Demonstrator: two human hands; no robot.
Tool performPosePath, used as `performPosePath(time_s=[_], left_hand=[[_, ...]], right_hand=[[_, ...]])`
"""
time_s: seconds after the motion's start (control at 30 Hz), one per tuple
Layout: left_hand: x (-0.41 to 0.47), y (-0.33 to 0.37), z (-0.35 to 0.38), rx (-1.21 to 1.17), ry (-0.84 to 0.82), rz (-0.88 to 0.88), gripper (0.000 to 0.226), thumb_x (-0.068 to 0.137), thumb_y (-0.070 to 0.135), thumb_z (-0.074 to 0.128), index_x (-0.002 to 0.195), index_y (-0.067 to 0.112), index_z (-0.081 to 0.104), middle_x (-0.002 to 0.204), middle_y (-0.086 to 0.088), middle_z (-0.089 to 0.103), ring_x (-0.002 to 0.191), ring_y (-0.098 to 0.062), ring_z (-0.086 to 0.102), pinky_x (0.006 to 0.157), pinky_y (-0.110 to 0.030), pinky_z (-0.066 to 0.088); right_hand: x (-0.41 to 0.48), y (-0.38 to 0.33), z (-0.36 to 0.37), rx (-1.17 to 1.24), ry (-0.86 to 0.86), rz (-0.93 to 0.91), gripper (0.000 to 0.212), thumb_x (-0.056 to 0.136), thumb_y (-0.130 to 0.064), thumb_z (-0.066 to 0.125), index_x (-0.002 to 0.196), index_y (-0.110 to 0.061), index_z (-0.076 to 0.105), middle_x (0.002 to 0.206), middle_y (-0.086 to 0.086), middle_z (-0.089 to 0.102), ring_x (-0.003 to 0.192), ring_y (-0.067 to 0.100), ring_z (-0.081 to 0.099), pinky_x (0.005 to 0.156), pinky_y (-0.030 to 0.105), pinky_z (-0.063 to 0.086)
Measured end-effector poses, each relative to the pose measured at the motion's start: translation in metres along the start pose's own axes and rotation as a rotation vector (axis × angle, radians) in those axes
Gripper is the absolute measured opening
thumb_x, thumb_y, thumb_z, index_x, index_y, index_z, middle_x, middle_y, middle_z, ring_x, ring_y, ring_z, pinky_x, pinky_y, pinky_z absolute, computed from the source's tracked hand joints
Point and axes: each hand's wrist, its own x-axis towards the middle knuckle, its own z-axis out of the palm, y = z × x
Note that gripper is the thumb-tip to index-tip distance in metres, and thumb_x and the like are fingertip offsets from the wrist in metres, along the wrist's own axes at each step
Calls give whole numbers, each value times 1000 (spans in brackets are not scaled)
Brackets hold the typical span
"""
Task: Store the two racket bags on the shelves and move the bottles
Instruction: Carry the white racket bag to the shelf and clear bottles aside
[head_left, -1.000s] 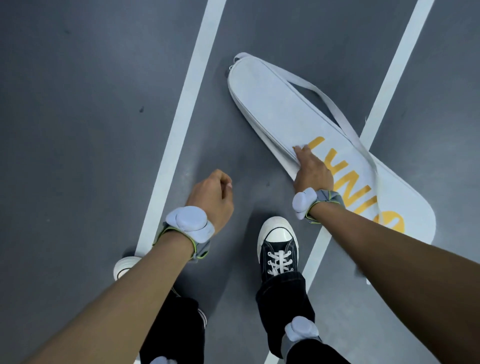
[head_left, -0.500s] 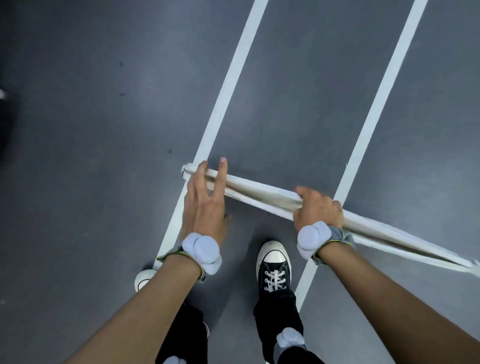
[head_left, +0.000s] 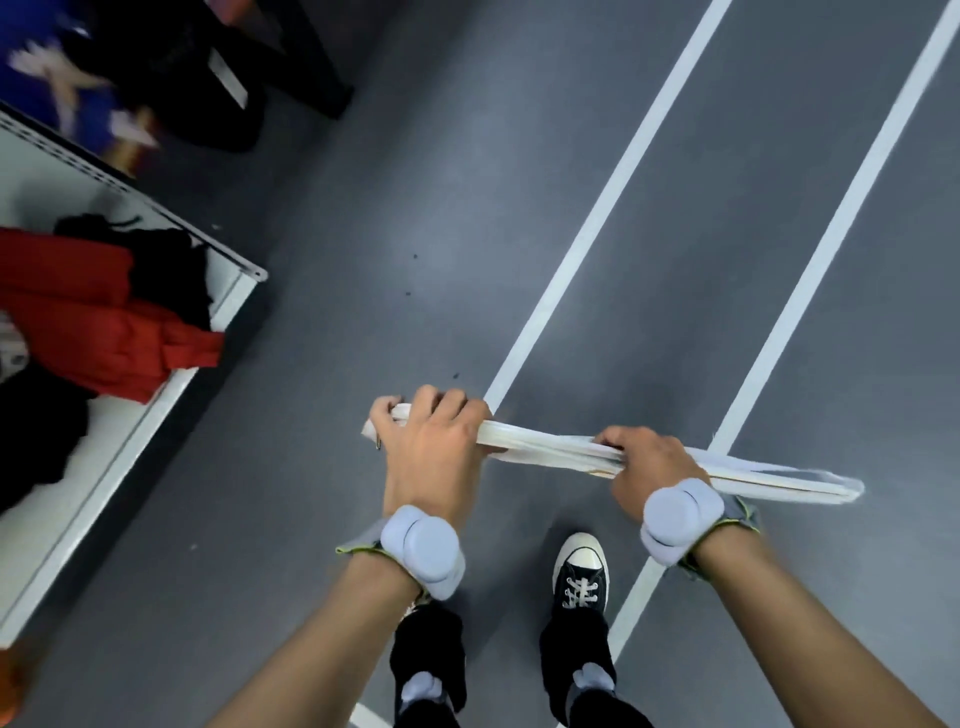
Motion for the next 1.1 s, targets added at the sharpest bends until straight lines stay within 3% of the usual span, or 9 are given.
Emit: performPosePath(time_s=[0.17, 0.27, 0.4, 0.5, 0.57, 0.7, 0.9, 1.0, 1.1], left_hand=[[-15, 14, -117, -29, 48, -74, 9, 86, 22, 65, 89, 30, 63, 86, 11, 57, 94, -15, 50, 91, -42, 22], [-23, 18, -196, -49, 124, -47, 15, 83, 23, 70, 93, 31, 63, 90, 12, 57, 99, -14, 53, 89, -39, 20], [-49, 10, -305, -244, 290, -112, 59, 69, 38, 84, 121, 21, 61, 120, 3, 59, 124, -22, 47, 100, -39, 34], [-81, -1, -380, -298, 409, -259, 78, 66, 54, 82, 130, 21, 53, 126, 3, 57, 120, -21, 50, 104, -46, 39], [-118, -13, -436, -450, 420, -357, 68, 68, 49, 84, 125, 27, 54, 121, 9, 61, 115, -19, 55, 97, -43, 45], [-154, -22, -487, -582, 482, -393, 27, 77, 41, 79, 89, 31, 57, 83, 13, 64, 78, -17, 61, 70, -41, 52], [-209, -27, -558, -400, 639, -466, 22, 88, 38, 64, 79, 27, 46, 69, 13, 47, 70, -25, 54, 63, -31, 31], [-239, -44, -578, -374, 688, -541, 31, 89, 28, 66, 77, 28, 38, 63, 15, 40, 66, -25, 48, 63, -30, 29], [-268, -67, -596, -407, 736, -579, 19, 89, 26, 67, 83, 20, 49, 73, 10, 59, 72, -30, 54, 63, -34, 37]], right_hand=[[-75, -80, -65, 63, 161, -244, 29, 82, -25, 59, 105, -42, 61, 92, -12, 71, 92, 23, 64, 74, 31, 52], [-117, -118, -109, 93, 234, -310, 29, 83, -12, 57, 100, -35, 63, 87, -5, 71, 87, 27, 63, 70, 32, 51], [-172, -160, -172, 38, 215, -308, 25, 77, -5, 52, 80, -29, 56, 63, -6, 56, 72, 27, 53, 60, 27, 39], [-215, -192, -219, 49, 207, -378, 24, 71, 1, 46, 70, -22, 52, 60, -3, 54, 71, 31, 54, 60, 32, 46], [-259, -222, -253, 36, 220, -472, 19, 71, 3, 47, 75, -14, 54, 65, 3, 60, 74, 35, 57, 64, 36, 52], [-304, -254, -276, 47, 256, -587, 16, 74, -4, 50, 84, -16, 54, 72, 6, 65, 81, 39, 59, 65, 35, 50], [-401, -318, -298, 49, 206, -725, 9, 85, -24, 64, 92, -21, 61, 88, 1, 69, 96, 33, 63, 69, 30, 46], [-462, -355, -305, 199, 183, -849, 29, 75, -31, 78, 100, -30, 62, 91, -13, 68, 92, 16, 65, 69, 21, 44], [-520, -390, -302, 311, 202, -1084, 60, 65, -28, 89, 117, -36, 60, 105, -17, 66, 98, 0, 61, 83, 15, 48]])
